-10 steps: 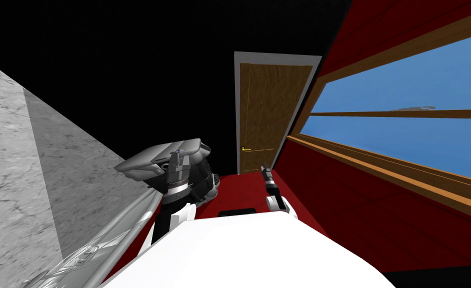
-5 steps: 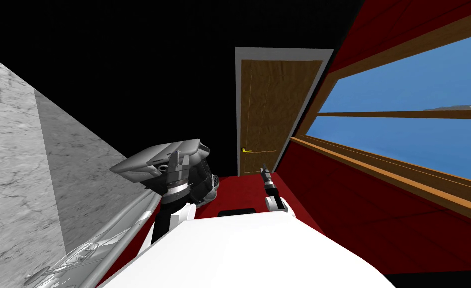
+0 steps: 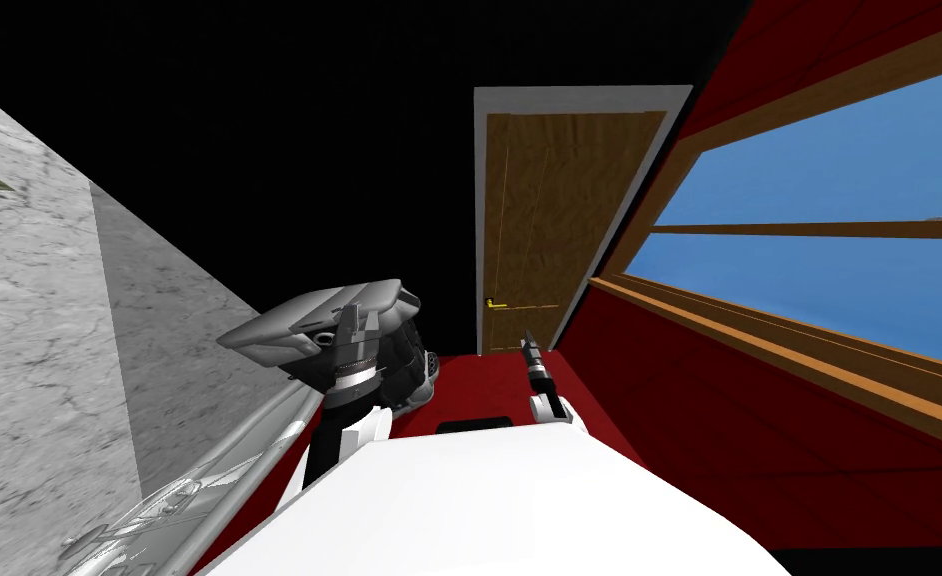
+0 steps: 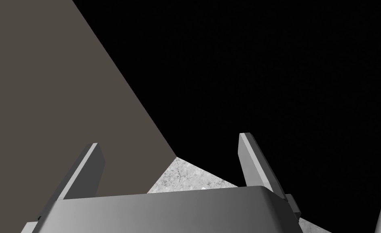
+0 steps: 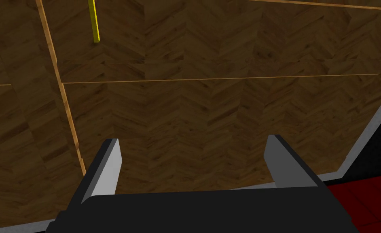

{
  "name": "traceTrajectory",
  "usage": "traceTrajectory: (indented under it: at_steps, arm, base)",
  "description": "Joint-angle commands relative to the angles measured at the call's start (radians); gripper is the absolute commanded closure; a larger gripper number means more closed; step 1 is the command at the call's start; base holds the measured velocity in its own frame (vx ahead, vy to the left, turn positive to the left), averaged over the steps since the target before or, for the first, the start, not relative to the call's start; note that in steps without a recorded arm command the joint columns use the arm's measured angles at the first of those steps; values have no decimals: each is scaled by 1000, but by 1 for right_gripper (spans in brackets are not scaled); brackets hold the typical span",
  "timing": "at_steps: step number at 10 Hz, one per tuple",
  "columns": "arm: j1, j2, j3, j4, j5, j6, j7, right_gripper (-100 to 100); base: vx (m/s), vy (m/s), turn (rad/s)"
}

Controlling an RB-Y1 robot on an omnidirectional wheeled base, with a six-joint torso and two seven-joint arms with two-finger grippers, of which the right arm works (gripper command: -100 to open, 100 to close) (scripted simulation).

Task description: Pull the door open

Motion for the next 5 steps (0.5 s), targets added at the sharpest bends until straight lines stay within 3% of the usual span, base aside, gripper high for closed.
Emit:
traceTrajectory:
  at_steps: [1, 5]
  arm:
    - [-20, 0, -5, 47, -5, -8, 0, -100]
    - [-54, 4, -12, 136, -14, -18, 3, -100]
  base:
    - [108, -28, 67]
    - [92, -28, 66]
